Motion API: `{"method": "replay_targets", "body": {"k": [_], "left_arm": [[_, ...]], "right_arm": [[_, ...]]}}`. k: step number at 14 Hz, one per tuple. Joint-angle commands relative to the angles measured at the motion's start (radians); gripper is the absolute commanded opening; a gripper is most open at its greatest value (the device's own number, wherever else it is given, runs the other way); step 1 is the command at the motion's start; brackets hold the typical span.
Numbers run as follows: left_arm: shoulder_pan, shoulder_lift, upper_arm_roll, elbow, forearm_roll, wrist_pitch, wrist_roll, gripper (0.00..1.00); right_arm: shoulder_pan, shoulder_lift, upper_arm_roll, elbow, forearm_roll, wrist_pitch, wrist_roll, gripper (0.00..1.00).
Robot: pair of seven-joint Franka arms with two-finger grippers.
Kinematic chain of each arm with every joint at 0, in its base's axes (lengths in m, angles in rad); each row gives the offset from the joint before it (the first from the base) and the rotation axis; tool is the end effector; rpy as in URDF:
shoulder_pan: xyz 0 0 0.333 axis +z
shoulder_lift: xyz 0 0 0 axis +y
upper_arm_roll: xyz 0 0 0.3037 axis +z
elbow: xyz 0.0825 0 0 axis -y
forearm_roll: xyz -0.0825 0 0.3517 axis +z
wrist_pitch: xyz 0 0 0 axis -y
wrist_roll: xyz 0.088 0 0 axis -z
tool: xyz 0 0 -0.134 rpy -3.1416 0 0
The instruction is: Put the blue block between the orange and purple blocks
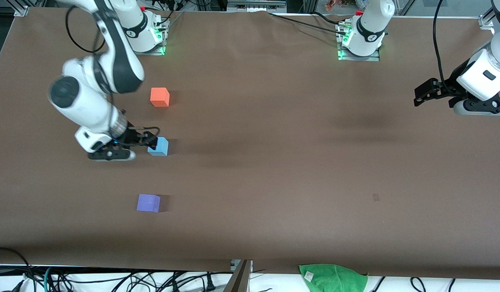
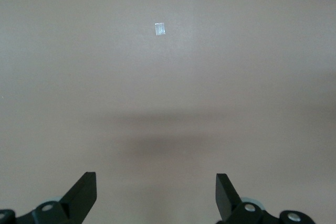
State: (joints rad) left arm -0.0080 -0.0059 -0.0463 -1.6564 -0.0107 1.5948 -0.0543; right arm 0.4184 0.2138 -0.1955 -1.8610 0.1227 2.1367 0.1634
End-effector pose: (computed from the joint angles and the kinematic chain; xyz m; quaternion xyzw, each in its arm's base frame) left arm 0.5174 -0.0296 0.5527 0.9996 0.0003 -0.0281 0.0037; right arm 0.5715 0.1428 0.3888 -0.9989 -0.0014 -0.0266 0.0381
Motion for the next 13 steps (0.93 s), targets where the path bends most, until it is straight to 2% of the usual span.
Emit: {"method": "replay_targets", "body": {"k": [1,4,6,13], "left_arm": [[-0.004,0.011,0.003,0.026,-0.015,-0.012,0.004,1.0],[-0.004,0.011,0.003,0.026,-0.015,-0.012,0.002,1.0],[-0.004,0.011,0.003,0.026,-0.015,-0.012,0.004,1.0],[-0.004,0.011,0.003,0.026,-0.015,-0.012,0.002,1.0]], "right_arm": [[-0.004,-0.077,-0.012,0.092,-0.001,-0.192,-0.005,0.99],[-0.004,-0.126,-0.015,0.202,-0.035,-0.378,-0.007,0.99],[-0.004,-0.129,-0.015,0.252,-0.054,-0.452,-0.007,0.99],[-0.004,-0.128,-0.016,0.305,-0.066,-0.541,-0.015,0.99]]}}
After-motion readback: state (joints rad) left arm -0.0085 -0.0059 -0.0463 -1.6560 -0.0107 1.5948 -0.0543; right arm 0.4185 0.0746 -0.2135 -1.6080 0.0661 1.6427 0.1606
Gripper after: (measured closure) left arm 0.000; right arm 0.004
